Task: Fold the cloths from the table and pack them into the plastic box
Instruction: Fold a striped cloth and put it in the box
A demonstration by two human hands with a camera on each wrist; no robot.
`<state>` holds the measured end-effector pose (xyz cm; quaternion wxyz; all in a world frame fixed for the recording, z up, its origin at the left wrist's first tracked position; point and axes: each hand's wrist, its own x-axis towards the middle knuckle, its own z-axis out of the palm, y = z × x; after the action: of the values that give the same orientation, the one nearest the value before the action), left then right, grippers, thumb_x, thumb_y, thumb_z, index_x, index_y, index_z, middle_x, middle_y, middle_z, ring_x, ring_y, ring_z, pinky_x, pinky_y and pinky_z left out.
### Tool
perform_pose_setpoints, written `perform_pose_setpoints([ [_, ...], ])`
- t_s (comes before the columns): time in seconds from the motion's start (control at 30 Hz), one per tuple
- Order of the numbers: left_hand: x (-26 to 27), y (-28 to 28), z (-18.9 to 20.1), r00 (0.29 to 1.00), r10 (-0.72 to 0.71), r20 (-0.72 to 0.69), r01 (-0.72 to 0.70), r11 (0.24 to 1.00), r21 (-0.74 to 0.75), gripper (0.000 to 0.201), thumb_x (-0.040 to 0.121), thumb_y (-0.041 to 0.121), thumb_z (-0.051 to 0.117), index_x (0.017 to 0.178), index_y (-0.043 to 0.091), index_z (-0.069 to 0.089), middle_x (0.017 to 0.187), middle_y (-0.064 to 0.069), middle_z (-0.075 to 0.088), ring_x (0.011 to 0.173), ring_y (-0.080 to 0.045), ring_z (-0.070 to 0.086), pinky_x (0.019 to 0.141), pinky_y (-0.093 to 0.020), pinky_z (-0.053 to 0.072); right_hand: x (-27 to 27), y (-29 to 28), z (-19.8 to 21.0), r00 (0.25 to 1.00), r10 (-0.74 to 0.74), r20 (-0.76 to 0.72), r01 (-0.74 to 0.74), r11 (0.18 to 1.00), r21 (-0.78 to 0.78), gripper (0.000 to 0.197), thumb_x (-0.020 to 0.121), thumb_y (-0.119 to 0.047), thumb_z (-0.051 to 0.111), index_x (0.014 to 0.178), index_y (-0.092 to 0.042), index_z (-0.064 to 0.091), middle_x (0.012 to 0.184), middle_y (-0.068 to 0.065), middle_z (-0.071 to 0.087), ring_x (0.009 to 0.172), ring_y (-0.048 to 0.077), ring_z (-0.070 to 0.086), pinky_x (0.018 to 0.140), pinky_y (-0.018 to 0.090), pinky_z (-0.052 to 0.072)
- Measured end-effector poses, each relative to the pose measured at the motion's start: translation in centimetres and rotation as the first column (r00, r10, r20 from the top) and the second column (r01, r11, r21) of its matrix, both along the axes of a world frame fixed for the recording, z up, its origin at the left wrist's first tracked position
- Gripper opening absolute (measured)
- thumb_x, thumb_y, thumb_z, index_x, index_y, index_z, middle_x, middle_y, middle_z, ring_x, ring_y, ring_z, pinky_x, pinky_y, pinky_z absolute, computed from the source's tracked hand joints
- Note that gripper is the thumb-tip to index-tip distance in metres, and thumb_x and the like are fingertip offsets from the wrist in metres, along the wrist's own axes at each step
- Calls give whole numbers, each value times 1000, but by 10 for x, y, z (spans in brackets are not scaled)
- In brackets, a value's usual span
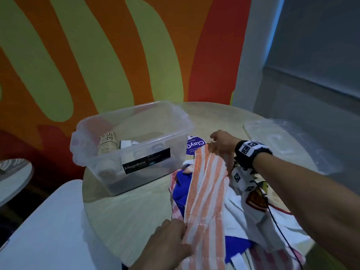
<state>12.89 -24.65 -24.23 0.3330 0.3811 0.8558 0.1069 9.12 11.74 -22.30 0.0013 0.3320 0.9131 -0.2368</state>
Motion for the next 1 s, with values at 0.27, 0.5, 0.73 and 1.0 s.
perform_pose_setpoints([
  [0.27, -22, 7, 7, 998, 32, 45, -41, 974, 225, 26, 77, 48, 73, 76, 24, 65, 79, 4, 67, 77, -12, 61, 72, -37, 53, -15, 6, -15, 999, 49, -1, -49, 991, 124, 12, 79, -14, 84, 79, -6, 75, 79, 12, 73, 72, 23, 65, 65, 26, 43],
  [0.5, -28, 32, 19, 998, 42, 42, -54, 937, 346, 20, 82, 22, 69, 62, 17, 65, 61, 6, 68, 64, -5, 68, 73, -39, 60, -14, 11, 18, 948, 36, -316, -24, 999, 41, 18, 82, 11, 62, 78, 0, 76, 74, 10, 70, 62, 15, 61, 59, 22, 51],
  [0.73, -22, 25, 23, 984, 84, 159, -130, 943, 307, 16, 90, 14, 74, 75, 16, 71, 66, -1, 73, 56, -7, 66, 61, -25, 54, -26, -6, 22, 794, -133, -593, -52, 957, -285, 11, 86, 6, 73, 96, 9, 74, 87, 18, 73, 70, 17, 65, 65, 23, 55],
  [1.0, -30, 17, 25, 980, 149, 133, -178, 951, 251, 10, 93, 10, 68, 84, 13, 73, 70, 3, 71, 56, -3, 65, 54, -18, 50, -18, -15, 6, 857, -175, -485, -70, 892, -447, 35, 94, 9, 59, 128, 3, 65, 114, 10, 71, 85, 10, 66, 68, 12, 55],
])
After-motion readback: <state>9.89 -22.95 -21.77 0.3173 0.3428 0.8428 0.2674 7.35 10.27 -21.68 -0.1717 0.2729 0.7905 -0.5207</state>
